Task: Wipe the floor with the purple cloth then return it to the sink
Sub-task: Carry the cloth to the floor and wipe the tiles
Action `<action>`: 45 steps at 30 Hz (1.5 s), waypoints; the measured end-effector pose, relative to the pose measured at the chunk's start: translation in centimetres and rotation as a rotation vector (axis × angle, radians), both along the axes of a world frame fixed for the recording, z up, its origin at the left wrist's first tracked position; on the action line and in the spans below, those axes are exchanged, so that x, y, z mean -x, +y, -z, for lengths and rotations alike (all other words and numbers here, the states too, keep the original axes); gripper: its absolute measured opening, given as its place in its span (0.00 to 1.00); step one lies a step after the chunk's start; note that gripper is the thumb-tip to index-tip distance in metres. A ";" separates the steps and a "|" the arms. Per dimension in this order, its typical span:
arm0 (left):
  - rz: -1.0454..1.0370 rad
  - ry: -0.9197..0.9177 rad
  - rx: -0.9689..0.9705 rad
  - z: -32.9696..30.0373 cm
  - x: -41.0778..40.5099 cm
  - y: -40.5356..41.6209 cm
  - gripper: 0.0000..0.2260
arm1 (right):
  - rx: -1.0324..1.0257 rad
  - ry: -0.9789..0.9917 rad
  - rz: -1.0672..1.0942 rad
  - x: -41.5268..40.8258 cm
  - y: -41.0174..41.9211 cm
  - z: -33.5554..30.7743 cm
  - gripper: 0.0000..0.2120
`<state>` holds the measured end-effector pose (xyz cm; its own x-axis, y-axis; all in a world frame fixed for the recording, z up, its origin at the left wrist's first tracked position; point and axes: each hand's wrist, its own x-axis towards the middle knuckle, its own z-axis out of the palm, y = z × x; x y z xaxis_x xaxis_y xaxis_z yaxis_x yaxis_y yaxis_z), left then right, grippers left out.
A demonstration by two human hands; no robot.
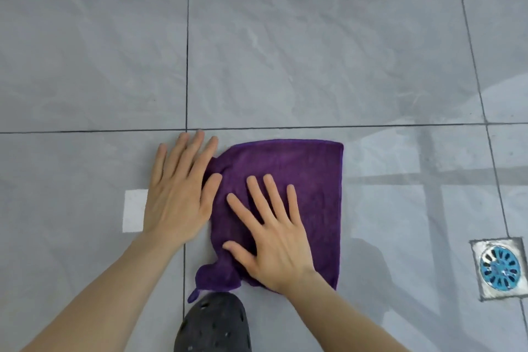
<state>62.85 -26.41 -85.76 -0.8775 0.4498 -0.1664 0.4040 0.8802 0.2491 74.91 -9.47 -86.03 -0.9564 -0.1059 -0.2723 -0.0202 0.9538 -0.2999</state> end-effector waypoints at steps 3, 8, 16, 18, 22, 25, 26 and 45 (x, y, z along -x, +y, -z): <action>-0.044 -0.027 0.039 1.7 0.2 -1.1 0.29 | -0.070 -0.046 0.040 0.9 -0.2 1.2 0.33; -0.040 -0.012 0.085 2.7 0.0 -1.4 0.31 | -0.057 -0.027 0.051 2.2 0.0 1.1 0.29; -0.032 -0.029 0.142 2.8 0.3 -1.4 0.33 | -0.066 0.067 0.085 12.6 2.7 2.1 0.27; -0.034 -0.039 0.134 2.8 0.3 -1.4 0.33 | -0.078 0.082 0.083 13.3 2.8 2.1 0.27; -0.024 -0.039 0.114 2.7 0.4 -1.6 0.33 | -0.082 0.150 0.092 14.2 3.2 2.2 0.25; -0.030 -0.032 0.087 2.7 0.5 -1.7 0.33 | -0.002 0.258 0.163 16.2 4.3 2.6 0.22; -0.032 -0.030 0.077 2.7 0.5 -1.7 0.33 | 0.021 0.303 0.185 16.7 4.5 2.7 0.20; -0.035 0.011 0.034 2.9 0.3 -1.5 0.32 | 0.307 0.210 0.482 7.1 6.0 -4.6 0.27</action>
